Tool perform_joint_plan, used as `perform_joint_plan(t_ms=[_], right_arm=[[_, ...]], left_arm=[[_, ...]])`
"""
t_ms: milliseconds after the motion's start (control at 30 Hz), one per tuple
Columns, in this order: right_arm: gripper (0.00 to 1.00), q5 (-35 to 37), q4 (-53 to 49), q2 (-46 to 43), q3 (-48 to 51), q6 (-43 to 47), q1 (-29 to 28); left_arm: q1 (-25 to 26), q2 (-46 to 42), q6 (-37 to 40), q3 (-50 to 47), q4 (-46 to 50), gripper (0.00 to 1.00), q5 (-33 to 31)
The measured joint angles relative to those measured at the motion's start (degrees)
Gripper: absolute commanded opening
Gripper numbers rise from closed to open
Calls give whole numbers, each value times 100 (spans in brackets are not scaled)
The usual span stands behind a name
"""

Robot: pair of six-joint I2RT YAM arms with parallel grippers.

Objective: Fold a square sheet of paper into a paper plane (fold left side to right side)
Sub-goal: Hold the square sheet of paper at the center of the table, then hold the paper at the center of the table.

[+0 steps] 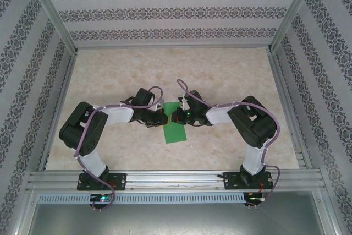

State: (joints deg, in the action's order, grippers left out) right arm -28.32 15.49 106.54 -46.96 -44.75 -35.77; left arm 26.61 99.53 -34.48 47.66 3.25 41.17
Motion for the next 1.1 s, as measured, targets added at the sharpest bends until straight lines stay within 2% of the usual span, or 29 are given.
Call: perform_joint_plan(t_ms=[500, 667, 900, 1100], right_arm=[[0, -46, 22, -68, 52, -96, 4], [2, -46, -295, -452, 118, -98, 81], [0, -46, -295, -1296, 407, -181, 133], [0, -42, -280, -1370, 785, -361, -129]], left_arm=[[44, 319, 131, 136, 61, 0, -321], [76, 319, 131, 136, 57, 0, -372], [120, 317, 122, 136, -4, 0, -411], [151, 319, 103, 133, -61, 0, -437]])
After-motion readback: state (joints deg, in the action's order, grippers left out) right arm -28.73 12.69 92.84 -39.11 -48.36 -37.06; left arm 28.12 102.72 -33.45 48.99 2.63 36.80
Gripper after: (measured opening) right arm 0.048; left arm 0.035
